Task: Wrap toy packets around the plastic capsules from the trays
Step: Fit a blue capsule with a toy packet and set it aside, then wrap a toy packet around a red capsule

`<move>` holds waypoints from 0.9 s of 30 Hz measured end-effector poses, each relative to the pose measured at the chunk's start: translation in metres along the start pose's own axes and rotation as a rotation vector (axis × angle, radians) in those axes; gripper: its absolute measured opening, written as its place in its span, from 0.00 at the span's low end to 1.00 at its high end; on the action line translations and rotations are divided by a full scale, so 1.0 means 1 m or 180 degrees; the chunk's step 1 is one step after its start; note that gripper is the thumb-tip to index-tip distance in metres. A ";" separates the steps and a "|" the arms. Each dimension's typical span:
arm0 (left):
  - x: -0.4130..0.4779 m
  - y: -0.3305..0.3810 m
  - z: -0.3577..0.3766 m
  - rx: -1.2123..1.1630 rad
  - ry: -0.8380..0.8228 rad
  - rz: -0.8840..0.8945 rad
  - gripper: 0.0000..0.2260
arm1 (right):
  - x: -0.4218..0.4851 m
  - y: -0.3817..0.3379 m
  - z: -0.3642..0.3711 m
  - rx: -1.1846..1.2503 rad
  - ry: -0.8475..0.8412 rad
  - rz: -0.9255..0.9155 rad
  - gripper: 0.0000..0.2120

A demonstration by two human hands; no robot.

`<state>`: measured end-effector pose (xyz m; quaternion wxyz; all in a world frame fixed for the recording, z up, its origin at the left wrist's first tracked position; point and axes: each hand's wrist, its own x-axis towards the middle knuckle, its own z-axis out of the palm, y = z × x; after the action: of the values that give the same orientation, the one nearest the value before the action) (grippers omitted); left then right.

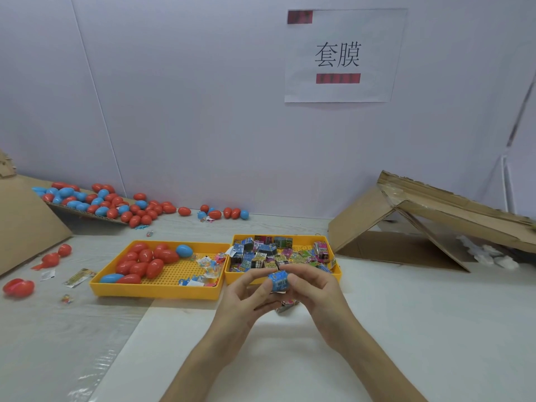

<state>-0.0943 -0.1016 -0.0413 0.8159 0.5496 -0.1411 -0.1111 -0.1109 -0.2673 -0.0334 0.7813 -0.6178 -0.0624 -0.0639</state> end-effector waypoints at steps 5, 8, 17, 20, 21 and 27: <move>-0.001 -0.001 0.002 0.0249 -0.0038 0.0075 0.13 | 0.001 0.000 0.000 0.0122 0.0059 0.0170 0.14; 0.000 -0.002 0.001 0.0281 -0.0010 0.0067 0.14 | 0.002 0.001 -0.001 0.0180 0.0041 0.0226 0.12; 0.003 -0.004 -0.002 0.0385 0.0170 0.0110 0.15 | 0.001 -0.003 -0.005 -0.0550 -0.0398 0.0269 0.15; 0.005 -0.008 0.000 0.0904 0.0176 0.0236 0.16 | 0.002 -0.009 -0.008 -0.0410 -0.0202 0.0374 0.14; 0.005 -0.011 0.000 0.1181 0.0215 0.0293 0.16 | 0.004 -0.009 -0.012 -0.0141 0.0025 0.0431 0.15; 0.007 -0.027 -0.009 0.4180 -0.0520 0.0875 0.21 | 0.020 -0.023 -0.038 0.0752 0.0669 0.0779 0.18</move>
<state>-0.0858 -0.1065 -0.0690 0.3060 0.8983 -0.3092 0.0613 -0.0950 -0.3095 -0.0164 0.8525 -0.5147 0.0880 -0.0248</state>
